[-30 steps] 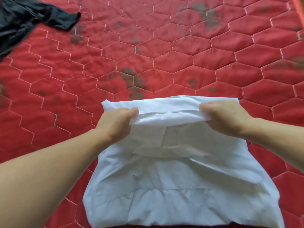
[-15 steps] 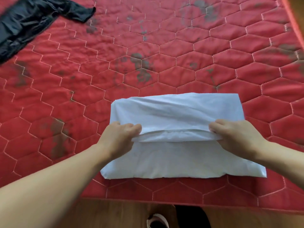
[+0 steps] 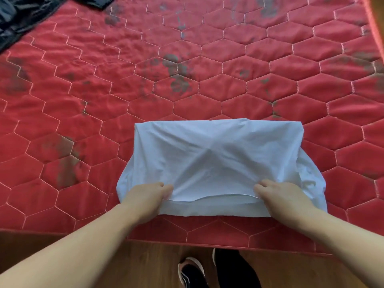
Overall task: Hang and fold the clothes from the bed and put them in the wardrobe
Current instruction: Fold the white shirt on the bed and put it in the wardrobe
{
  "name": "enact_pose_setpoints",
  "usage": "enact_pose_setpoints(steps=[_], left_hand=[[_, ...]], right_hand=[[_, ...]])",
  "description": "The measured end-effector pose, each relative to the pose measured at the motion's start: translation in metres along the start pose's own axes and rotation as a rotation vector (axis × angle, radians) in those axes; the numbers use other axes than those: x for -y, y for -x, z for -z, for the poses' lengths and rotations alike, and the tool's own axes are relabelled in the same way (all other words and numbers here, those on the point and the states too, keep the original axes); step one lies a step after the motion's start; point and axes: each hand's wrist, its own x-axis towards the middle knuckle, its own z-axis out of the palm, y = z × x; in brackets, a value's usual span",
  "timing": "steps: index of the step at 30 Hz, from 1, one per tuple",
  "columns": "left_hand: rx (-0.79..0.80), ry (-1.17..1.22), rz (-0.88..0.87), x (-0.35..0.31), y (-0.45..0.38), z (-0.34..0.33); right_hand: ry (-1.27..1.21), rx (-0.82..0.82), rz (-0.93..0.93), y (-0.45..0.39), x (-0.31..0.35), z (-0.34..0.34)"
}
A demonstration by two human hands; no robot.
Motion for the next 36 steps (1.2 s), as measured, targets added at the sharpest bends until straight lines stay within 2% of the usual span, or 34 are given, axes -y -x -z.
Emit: enact_pose_setpoints(steps=[6, 9, 10, 11, 12, 13, 14, 15, 16, 17, 18, 20, 23, 28, 34, 36], left_hand=[[0.125, -0.018, 0.006, -0.006, -0.013, 0.001], [0.202, -0.018, -0.035, -0.008, -0.017, 0.008], [0.165, 0.021, -0.05, -0.011, -0.018, 0.014], [0.063, 0.086, -0.086, -0.016, -0.021, 0.019], [-0.091, 0.157, -0.136, -0.022, -0.025, 0.024], [-0.266, 0.2, -0.183, -0.03, -0.03, 0.03], [-0.451, 0.209, -0.214, -0.04, -0.039, 0.036], [-0.596, 0.197, -0.207, -0.051, -0.049, 0.04], [-0.663, 0.186, -0.162, -0.062, -0.06, 0.044], [-0.643, 0.18, -0.106, -0.073, -0.072, 0.046], [-0.57, 0.176, -0.058, -0.081, -0.084, 0.045], [-0.427, 0.162, -0.002, -0.089, -0.105, 0.03], [-0.378, 0.086, 0.04, -0.085, -0.125, 0.001], [-0.431, 0.027, 0.048, -0.081, -0.136, -0.011], [-0.323, -0.002, 0.081, -0.089, -0.129, 0.004], [-0.326, -0.02, 0.039, -0.103, -0.123, 0.009]], right_hand=[[-0.028, 0.139, -0.061, 0.001, 0.004, 0.002], [-0.097, 0.294, -0.035, 0.004, 0.008, 0.01], [-0.134, 0.369, -0.032, 0.003, 0.009, 0.016], [-0.214, 0.417, -0.057, 0.002, 0.011, 0.023], [-0.305, 0.395, -0.089, -0.003, 0.013, 0.03], [-0.38, 0.29, -0.125, -0.01, 0.017, 0.037], [-0.43, 0.11, -0.158, -0.019, 0.021, 0.044], [-0.458, -0.136, -0.182, -0.029, 0.026, 0.049], [-0.467, -0.382, -0.186, -0.04, 0.032, 0.053], [-0.449, -0.54, -0.18, -0.052, 0.037, 0.055], [-0.427, -0.593, -0.188, -0.065, 0.04, 0.054], [-0.411, -0.503, -0.211, -0.084, 0.038, 0.044], [-0.349, -0.388, -0.283, -0.093, 0.017, 0.006], [-0.331, -0.4, -0.37, -0.07, -0.025, -0.037], [-0.42, -0.368, -0.593, -0.032, -0.036, -0.049], [-0.466, -0.392, -0.714, -0.02, -0.036, -0.05]])
